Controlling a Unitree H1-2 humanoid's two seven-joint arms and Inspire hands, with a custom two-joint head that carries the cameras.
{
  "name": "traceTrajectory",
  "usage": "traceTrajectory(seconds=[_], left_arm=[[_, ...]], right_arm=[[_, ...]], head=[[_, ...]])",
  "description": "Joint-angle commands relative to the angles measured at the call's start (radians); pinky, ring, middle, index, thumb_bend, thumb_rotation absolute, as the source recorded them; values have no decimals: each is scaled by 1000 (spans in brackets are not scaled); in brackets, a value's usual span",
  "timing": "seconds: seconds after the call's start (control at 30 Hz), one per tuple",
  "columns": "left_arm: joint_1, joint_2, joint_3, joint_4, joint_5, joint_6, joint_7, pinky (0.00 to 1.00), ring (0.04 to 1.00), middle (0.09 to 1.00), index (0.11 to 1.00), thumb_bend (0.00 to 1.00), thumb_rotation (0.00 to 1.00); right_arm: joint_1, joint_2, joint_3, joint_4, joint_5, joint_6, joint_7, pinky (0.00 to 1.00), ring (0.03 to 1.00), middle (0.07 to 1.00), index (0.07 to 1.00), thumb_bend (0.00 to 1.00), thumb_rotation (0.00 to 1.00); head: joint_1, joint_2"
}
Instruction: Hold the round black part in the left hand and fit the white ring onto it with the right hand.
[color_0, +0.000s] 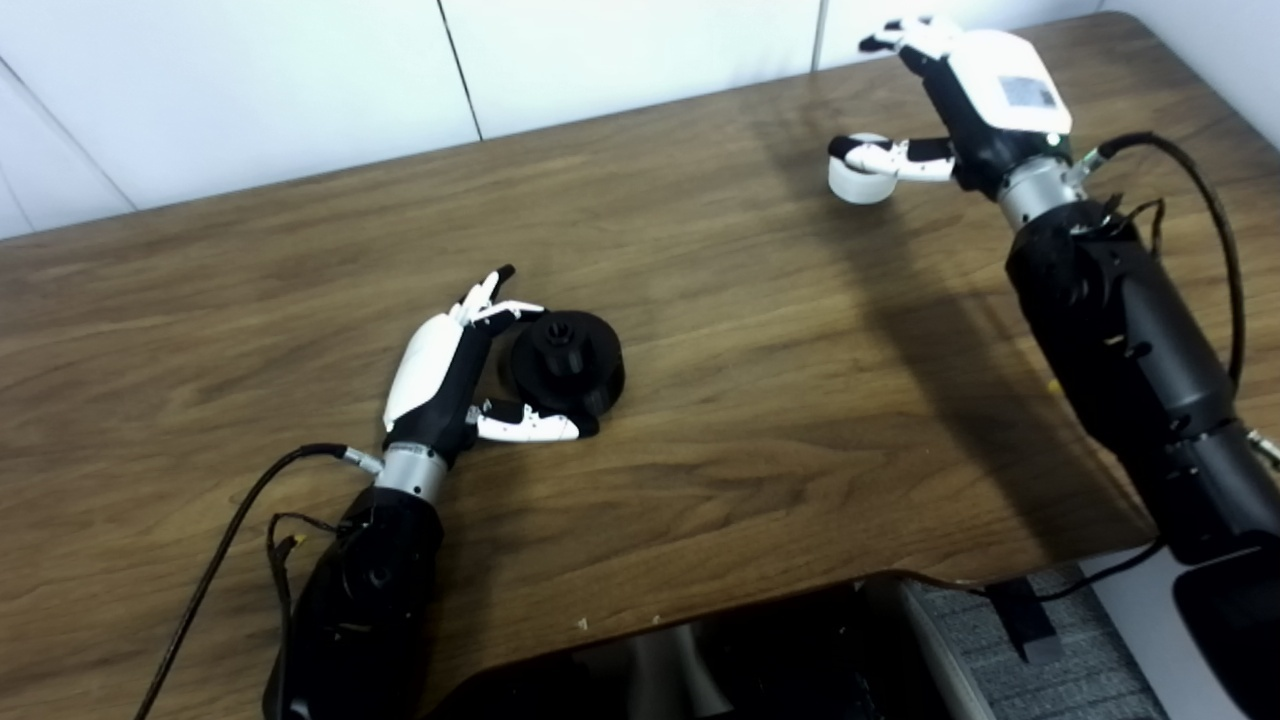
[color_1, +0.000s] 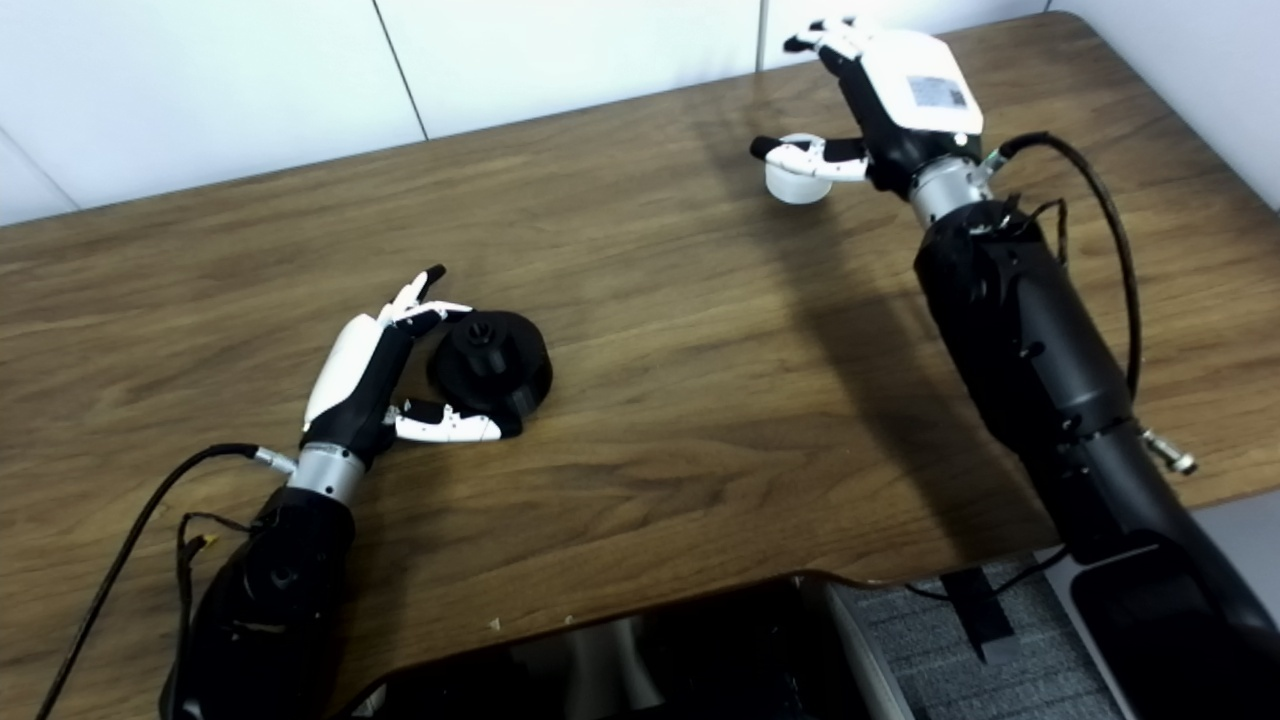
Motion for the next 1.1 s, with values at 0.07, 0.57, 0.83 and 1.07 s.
traceTrajectory(seconds=[0.07,0.57,0.83,1.07], left_arm=[[-17,10,6,-9,25,12,6,1000,1000,1000,610,978,253],[-16,11,6,-12,29,19,9,1000,1000,1000,610,982,262],[-14,9,5,-21,34,31,7,1000,1000,1000,612,978,255],[-15,9,6,-21,31,34,5,1000,1000,1000,613,977,262]], right_arm=[[-59,-53,0,-42,-32,36,55,993,1000,937,899,825,689],[-121,-111,49,48,-26,43,208,939,980,874,872,951,683],[-147,-122,81,84,-10,35,240,926,978,864,873,939,601],[-169,-124,108,81,3,63,300,961,979,890,881,916,502]], head=[[7,3],[13,2],[22,6],[30,5]])
